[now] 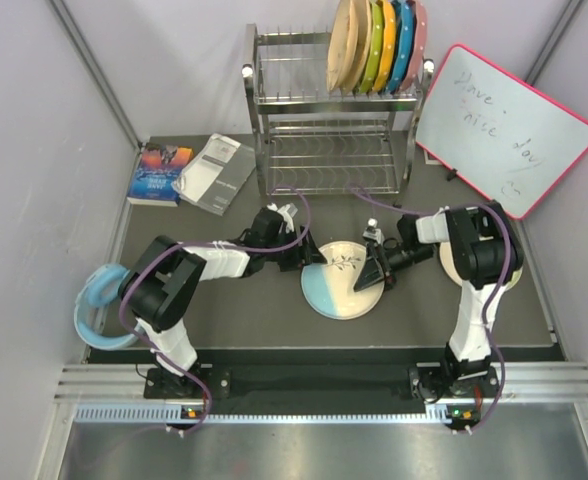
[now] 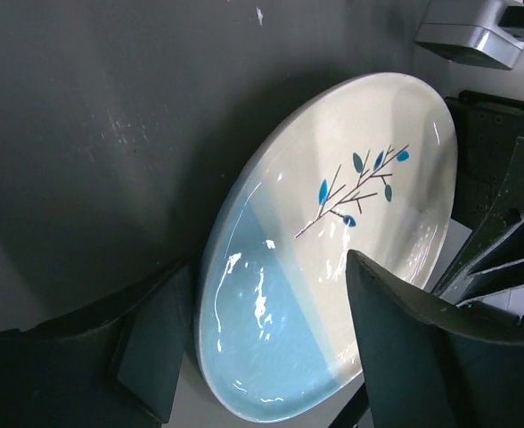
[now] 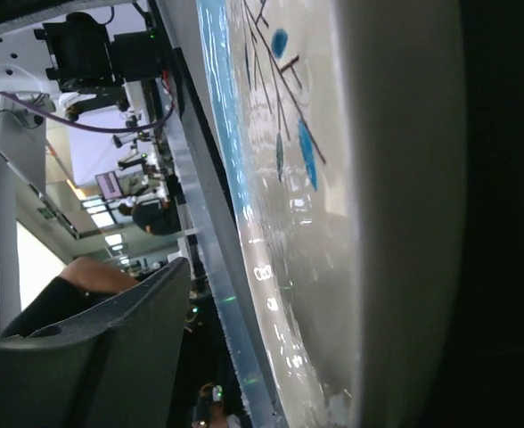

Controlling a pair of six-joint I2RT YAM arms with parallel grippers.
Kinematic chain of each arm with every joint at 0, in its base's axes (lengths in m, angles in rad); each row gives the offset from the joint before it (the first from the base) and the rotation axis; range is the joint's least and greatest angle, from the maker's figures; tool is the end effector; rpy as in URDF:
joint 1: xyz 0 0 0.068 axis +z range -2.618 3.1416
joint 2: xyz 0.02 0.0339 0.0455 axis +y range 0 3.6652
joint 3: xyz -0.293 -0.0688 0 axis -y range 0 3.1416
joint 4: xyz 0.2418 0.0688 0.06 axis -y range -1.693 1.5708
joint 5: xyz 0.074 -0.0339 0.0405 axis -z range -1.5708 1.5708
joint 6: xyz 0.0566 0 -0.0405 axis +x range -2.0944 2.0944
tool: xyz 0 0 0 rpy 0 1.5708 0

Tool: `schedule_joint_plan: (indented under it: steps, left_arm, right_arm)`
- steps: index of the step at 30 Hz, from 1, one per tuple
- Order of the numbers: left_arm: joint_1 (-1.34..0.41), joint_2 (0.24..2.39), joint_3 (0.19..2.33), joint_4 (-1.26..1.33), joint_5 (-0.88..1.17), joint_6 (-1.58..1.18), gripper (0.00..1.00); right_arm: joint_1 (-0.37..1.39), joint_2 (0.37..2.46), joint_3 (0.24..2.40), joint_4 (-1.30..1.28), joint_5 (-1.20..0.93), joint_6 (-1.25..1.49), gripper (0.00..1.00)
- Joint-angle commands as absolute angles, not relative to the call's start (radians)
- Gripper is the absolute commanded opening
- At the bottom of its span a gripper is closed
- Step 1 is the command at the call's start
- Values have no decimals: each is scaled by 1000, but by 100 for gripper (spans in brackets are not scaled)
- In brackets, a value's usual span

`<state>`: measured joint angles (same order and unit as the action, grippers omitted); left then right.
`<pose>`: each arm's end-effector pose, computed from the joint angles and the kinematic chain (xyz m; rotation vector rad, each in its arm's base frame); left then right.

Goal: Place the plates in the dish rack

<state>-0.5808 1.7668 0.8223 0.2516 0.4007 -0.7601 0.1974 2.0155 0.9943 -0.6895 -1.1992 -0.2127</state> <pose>0.2926 -0.2184 0.1596 0.0134 2.4719 -1.1094 0.2940 0.1126 0.1095 0.3923 -2.4748 -1.7121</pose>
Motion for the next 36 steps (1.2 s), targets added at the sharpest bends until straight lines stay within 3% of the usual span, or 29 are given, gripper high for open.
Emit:
schedule_joint_plan:
  steps: [1, 4, 7, 12, 15, 18, 19, 20, 27, 31, 36]
  left_arm:
    - [-635, 1832, 766, 181, 394, -761, 73]
    - [-637, 1810, 761, 161, 394, -759, 74]
    - [-643, 1783, 750, 153, 390, -758, 73]
    - [-650, 1738, 727, 130, 385, -756, 74]
    - [-652, 1710, 716, 115, 380, -747, 75]
    - [-652, 1694, 706, 121, 359, -733, 76]
    - [-650, 1687, 704, 123, 345, -727, 77]
    - [-652, 1683, 706, 123, 341, -716, 78]
    - [-592, 1570, 781, -57, 330, -484, 89]
    - [-399, 1369, 868, -239, 408, -270, 92]
    - [-191, 1142, 927, -342, 459, -65, 95]
  right_arm:
    - [272, 2007, 979, -621, -1163, -287, 57]
    - [206, 1902, 904, -426, -1132, -70, 56]
    - [158, 1774, 802, -52, -1056, 213, 56]
    - [184, 1686, 723, 214, -988, 475, 56]
    - [213, 1667, 738, 161, -977, 417, 49]
    - [216, 1678, 749, 106, -983, 376, 24]
    - [216, 1672, 756, 65, -983, 361, 4]
    - [218, 1663, 773, 36, -977, 321, 0]
    - [206, 1439, 935, -404, -936, 56, 0]
    - [204, 1252, 1110, -667, -819, -81, 0]
    - [235, 1201, 1438, -814, -710, -114, 0]
